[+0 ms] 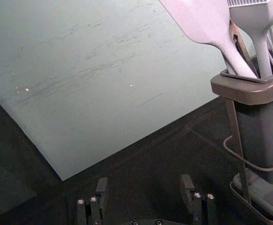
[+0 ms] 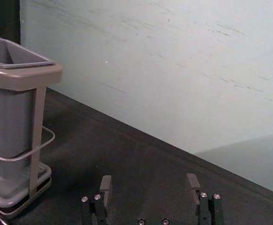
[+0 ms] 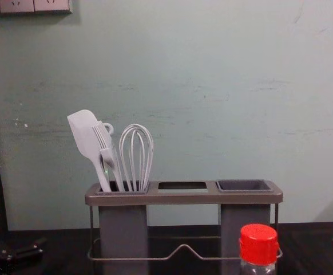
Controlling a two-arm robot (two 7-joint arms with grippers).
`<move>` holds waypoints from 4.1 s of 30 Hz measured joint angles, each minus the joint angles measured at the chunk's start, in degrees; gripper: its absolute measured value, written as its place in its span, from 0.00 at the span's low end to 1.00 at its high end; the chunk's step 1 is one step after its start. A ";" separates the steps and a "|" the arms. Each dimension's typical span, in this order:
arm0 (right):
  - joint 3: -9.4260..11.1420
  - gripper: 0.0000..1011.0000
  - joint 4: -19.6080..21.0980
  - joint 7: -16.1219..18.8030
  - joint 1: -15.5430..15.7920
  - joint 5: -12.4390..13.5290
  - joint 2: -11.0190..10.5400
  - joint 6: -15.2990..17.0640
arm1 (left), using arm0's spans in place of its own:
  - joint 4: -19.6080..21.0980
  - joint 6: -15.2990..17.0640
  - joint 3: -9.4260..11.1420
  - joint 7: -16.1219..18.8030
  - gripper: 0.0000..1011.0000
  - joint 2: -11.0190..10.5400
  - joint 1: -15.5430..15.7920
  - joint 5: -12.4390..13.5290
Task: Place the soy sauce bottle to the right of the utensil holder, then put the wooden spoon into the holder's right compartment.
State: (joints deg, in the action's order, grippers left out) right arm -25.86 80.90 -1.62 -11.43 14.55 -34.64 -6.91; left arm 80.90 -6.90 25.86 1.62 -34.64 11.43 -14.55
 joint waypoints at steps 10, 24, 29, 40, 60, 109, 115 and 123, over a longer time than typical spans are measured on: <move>1.58 0.99 3.72 -1.32 3.87 -1.33 -0.90 -0.82 | 0.00 0.00 0.00 0.00 0.99 0.00 0.00 0.00; 4.09 0.99 17.36 -4.54 15.71 -4.59 -4.21 -0.05 | 0.00 0.00 0.00 0.00 0.99 0.00 0.00 0.00; 4.51 0.99 21.18 -5.99 19.38 -5.92 -4.19 -0.68 | 0.00 0.00 0.01 0.00 0.99 0.00 0.00 0.00; 4.70 0.99 27.50 -5.55 24.55 -6.19 -3.36 -2.03 | 0.00 0.00 0.00 0.00 0.99 0.00 0.00 0.00; 1.93 0.99 30.30 3.23 25.11 -3.08 0.50 -2.37 | 0.00 0.00 0.00 0.00 0.99 0.00 0.00 0.00; 3.63 0.48 24.21 14.18 20.40 -0.54 10.62 -0.35 | 0.00 0.00 0.00 0.00 0.99 0.00 0.00 0.00; 4.29 0.38 24.56 14.82 20.85 -1.47 11.11 -0.10 | 0.00 0.00 0.00 0.00 0.99 0.00 0.00 0.00; 5.51 0.38 26.64 15.65 22.02 -2.14 11.19 -0.04 | 0.00 0.00 0.00 0.00 0.99 0.00 0.00 0.00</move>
State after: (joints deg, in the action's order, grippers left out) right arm -20.35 107.54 14.03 10.59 12.41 -23.45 -6.94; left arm 80.90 -6.90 25.86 1.62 -34.65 11.43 -14.55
